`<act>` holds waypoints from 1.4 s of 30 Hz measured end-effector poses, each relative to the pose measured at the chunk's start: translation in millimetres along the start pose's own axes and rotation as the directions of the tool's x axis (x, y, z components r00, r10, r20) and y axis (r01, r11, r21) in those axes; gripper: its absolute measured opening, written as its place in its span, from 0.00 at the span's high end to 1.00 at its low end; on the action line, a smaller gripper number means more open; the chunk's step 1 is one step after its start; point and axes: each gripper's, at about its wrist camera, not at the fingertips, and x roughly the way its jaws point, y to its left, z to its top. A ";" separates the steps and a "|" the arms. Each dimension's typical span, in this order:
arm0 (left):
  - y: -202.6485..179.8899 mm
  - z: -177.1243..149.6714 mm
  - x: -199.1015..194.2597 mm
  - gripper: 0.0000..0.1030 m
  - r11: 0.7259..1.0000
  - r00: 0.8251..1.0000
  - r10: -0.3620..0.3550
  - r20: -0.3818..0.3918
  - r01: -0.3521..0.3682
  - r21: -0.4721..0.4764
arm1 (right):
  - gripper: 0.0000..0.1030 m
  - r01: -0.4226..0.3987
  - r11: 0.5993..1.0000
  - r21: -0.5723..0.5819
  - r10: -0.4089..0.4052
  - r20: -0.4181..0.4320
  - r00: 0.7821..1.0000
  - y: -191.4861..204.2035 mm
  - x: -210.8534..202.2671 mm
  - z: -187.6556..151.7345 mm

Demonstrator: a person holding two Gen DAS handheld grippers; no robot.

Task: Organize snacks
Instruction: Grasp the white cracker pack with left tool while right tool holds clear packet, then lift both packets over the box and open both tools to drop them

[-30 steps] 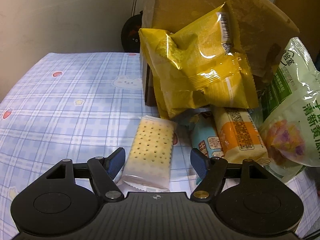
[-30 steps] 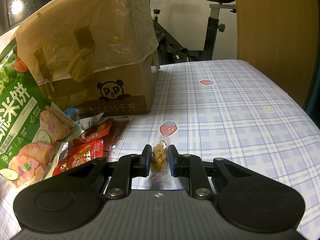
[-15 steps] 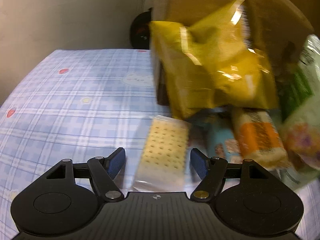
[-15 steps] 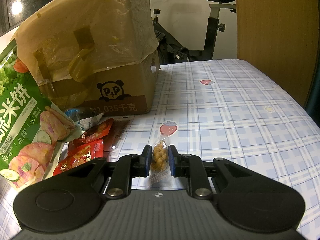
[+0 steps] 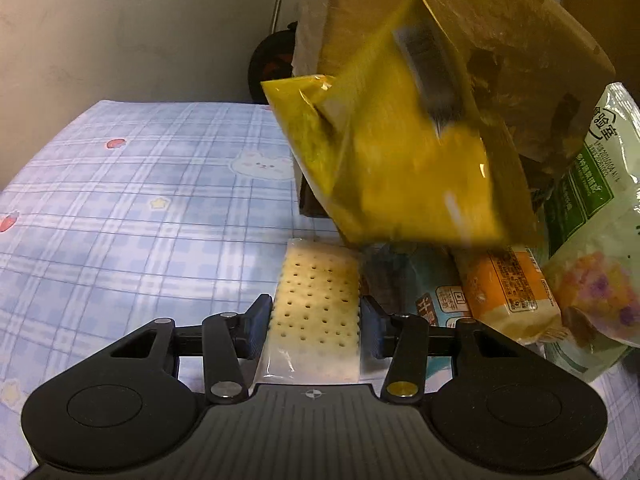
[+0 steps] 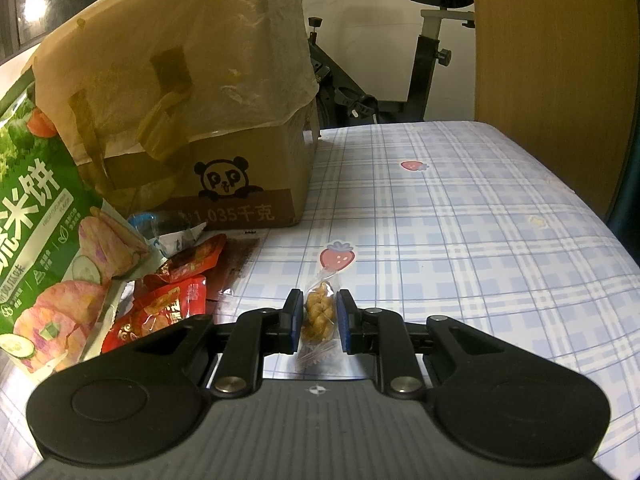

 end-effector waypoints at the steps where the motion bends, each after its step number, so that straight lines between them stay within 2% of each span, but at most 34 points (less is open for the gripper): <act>1: 1.3 -0.1 -1.4 0.51 1.000 1.000 0.000 0.003 0.000 -0.004 | 0.80 0.001 1.000 -0.001 -0.001 0.000 1.000 0.4 -0.1 -0.1; 31: 3.7 -17.2 -47.2 0.52 0.999 0.999 -0.040 0.027 0.041 -0.026 | 0.81 0.007 1.000 -0.016 -0.007 -0.004 1.000 0.7 0.2 0.2; 42: 4.0 -17.1 -62.1 0.52 0.997 0.996 -0.067 0.059 0.070 -0.036 | 0.81 -0.004 1.000 -0.003 0.004 -0.010 1.000 -0.8 -5.2 0.9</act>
